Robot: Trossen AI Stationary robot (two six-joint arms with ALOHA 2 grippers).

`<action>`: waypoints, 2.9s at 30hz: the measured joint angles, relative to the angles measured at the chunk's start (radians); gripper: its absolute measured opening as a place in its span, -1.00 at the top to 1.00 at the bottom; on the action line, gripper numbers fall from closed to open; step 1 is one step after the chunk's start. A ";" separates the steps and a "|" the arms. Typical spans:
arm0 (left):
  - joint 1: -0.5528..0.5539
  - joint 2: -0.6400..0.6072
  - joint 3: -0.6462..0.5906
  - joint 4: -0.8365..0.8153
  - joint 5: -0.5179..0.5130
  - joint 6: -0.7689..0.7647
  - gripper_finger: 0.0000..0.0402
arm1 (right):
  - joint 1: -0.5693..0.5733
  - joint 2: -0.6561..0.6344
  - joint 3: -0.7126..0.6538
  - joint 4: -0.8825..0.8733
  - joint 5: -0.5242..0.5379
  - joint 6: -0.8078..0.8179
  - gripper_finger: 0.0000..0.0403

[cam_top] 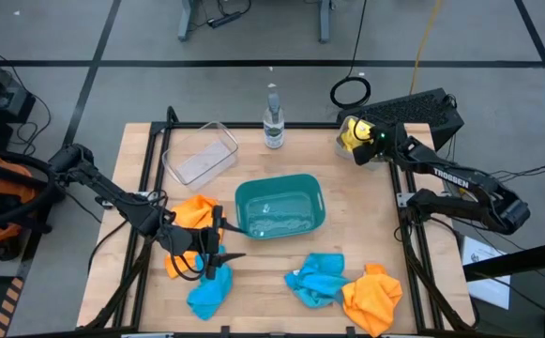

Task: Sort microfiber towel by color & place in baskets
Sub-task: Put the yellow towel into the gray bin

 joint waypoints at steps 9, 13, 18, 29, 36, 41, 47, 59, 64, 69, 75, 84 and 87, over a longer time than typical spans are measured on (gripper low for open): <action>0.000 0.000 0.000 -0.002 0.006 0.003 -0.35 | 0.000 -0.028 0.007 0.002 -0.006 -0.020 -0.18; 0.000 0.000 0.000 -0.003 0.006 0.003 -0.35 | 0.000 -0.047 0.045 -0.010 -0.002 -0.012 -0.48; 0.000 0.000 0.000 -0.004 0.006 0.003 -0.35 | 0.000 -0.053 0.120 -0.089 0.003 -0.028 -0.66; 0.000 0.000 0.000 -0.004 0.006 0.004 -0.35 | 0.039 -0.059 0.143 -0.219 -0.114 -0.023 0.10; 0.000 0.000 0.000 -0.004 0.006 0.003 -0.35 | 0.136 -0.065 0.142 -0.278 -0.082 0.042 0.68; 0.000 0.000 0.000 -0.003 0.006 0.003 -0.35 | 0.176 -0.061 0.142 -0.279 0.001 0.089 0.79; 0.000 0.000 0.000 -0.004 0.006 0.003 -0.35 | 0.177 -0.114 0.150 -0.291 0.021 0.103 0.48; 0.000 0.000 0.000 -0.003 0.006 0.002 -0.35 | 0.230 -0.234 0.167 -0.510 -0.027 0.244 -0.26; 0.000 0.000 0.000 0.003 0.006 0.000 -0.35 | 0.308 -0.228 0.167 -0.509 0.003 0.281 -0.29; 0.000 0.000 0.000 0.015 0.006 0.004 -0.35 | 0.341 -0.153 0.167 -0.504 0.105 0.298 -0.25; 0.000 0.000 0.000 0.015 0.005 0.004 -0.35 | 0.348 -0.012 0.167 -0.420 0.188 0.263 0.00; 0.000 0.000 0.000 0.015 0.006 0.004 -0.35 | 0.296 0.096 0.167 -0.277 0.351 0.142 0.94; 0.000 0.000 0.000 0.014 0.006 0.005 -0.35 | 0.246 0.094 0.173 -0.271 0.380 0.121 0.90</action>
